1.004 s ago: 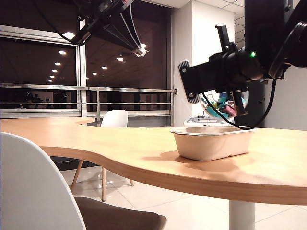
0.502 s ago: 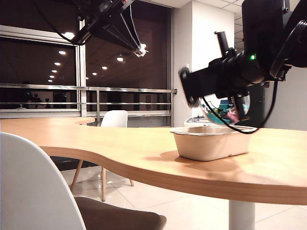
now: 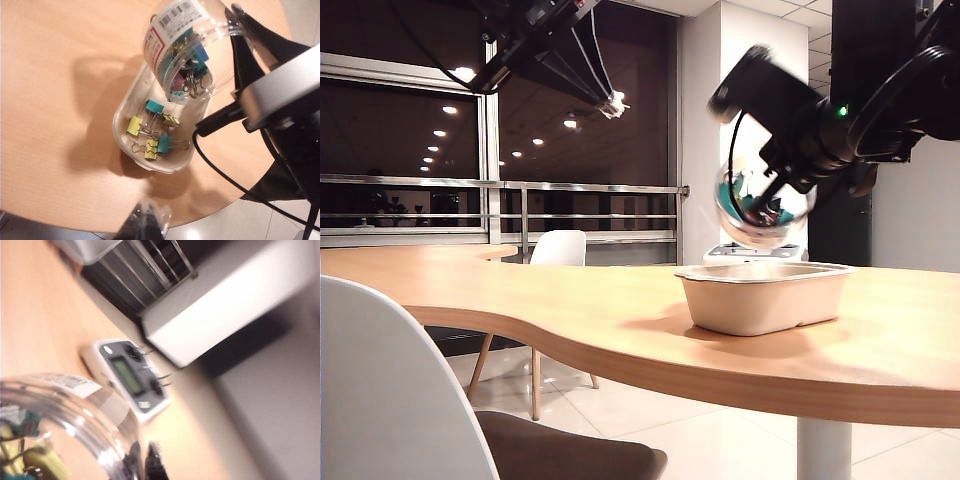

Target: Pick up the box filled with clips, pour some clips from it into the rectangular paper box, and then put the clip box back on the table.

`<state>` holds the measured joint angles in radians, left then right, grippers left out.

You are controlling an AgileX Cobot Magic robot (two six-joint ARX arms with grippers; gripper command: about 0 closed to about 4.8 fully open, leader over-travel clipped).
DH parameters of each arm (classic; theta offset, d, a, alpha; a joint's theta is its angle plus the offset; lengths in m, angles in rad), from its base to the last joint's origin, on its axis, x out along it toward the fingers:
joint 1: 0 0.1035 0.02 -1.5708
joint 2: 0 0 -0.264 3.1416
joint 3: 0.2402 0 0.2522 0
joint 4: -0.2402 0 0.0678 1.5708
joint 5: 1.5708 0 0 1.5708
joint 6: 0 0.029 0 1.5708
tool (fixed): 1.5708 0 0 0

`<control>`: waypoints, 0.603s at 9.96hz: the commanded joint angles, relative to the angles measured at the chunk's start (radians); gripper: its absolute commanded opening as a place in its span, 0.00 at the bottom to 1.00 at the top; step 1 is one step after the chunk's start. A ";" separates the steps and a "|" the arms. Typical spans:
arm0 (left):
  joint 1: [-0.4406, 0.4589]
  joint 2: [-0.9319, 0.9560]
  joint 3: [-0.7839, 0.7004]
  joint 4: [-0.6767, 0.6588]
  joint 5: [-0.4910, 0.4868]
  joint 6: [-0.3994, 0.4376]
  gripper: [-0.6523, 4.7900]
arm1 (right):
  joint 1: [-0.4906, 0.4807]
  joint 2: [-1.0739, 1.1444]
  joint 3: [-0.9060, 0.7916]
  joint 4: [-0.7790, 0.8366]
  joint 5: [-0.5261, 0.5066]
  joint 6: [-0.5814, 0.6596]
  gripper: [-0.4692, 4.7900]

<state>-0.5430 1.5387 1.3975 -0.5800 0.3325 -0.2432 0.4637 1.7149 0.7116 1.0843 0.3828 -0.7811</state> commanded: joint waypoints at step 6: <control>0.000 -0.004 0.002 0.030 0.005 0.000 0.11 | -0.001 -0.006 0.005 -0.002 -0.021 -0.880 0.09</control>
<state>-0.5426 1.5387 1.3975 -0.5613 0.3325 -0.2436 0.4610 1.7153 0.7113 1.0332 0.3939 -1.5475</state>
